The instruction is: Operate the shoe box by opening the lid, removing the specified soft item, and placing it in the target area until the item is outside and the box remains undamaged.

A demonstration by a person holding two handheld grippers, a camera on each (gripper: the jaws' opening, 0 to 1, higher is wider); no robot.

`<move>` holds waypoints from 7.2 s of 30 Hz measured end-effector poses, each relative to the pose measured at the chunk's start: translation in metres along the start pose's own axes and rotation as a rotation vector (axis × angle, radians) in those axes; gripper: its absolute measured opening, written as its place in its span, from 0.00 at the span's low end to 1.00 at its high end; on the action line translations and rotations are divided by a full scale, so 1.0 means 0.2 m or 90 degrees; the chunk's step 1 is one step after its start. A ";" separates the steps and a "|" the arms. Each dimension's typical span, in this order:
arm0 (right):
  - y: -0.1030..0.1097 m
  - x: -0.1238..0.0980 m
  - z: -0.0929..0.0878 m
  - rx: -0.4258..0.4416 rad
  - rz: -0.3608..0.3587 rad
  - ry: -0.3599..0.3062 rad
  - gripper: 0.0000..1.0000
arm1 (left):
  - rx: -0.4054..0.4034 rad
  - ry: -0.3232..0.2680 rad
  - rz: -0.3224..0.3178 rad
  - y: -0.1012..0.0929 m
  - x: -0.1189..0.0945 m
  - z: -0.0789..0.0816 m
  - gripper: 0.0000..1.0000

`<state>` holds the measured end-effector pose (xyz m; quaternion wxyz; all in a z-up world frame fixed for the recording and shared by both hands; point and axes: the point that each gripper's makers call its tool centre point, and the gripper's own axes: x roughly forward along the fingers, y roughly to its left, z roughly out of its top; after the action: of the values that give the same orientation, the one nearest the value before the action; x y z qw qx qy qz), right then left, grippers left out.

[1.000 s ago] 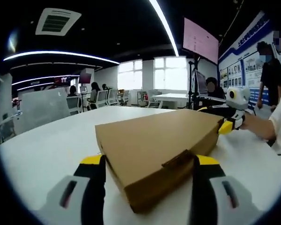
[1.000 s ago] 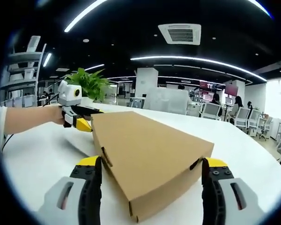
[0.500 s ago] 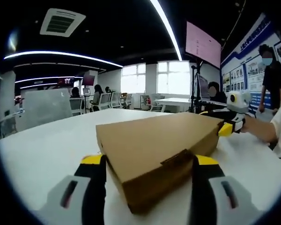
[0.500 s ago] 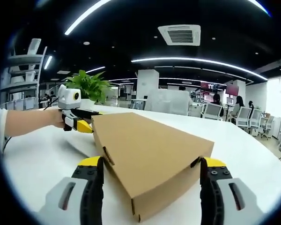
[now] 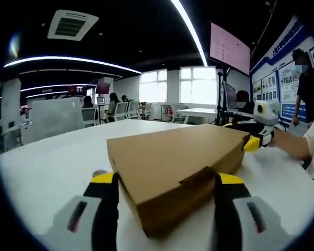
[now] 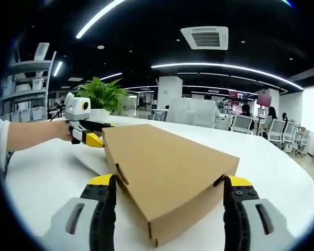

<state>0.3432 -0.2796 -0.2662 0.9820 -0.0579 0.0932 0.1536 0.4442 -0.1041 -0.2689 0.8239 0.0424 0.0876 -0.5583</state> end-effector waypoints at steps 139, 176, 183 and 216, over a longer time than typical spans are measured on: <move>0.23 -0.32 -0.04 0.001 0.117 -0.021 0.83 | -0.057 -0.073 0.156 -0.47 -0.40 -0.07 0.75; 0.31 -0.37 -0.05 -0.038 0.159 -0.015 0.85 | -0.063 -0.064 0.208 -0.55 -0.53 -0.10 0.74; 0.32 -0.38 -0.05 -0.036 0.163 -0.015 0.86 | -0.060 -0.063 0.211 -0.58 -0.55 -0.10 0.73; 0.36 -0.43 -0.04 -0.037 0.197 -0.029 0.86 | -0.062 -0.074 0.238 -0.70 -0.62 -0.13 0.71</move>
<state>0.2393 -0.2387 -0.2637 0.9464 -0.0676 0.0744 0.3069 0.2669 -0.0391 -0.2675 0.9181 -0.0140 0.0571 -0.3920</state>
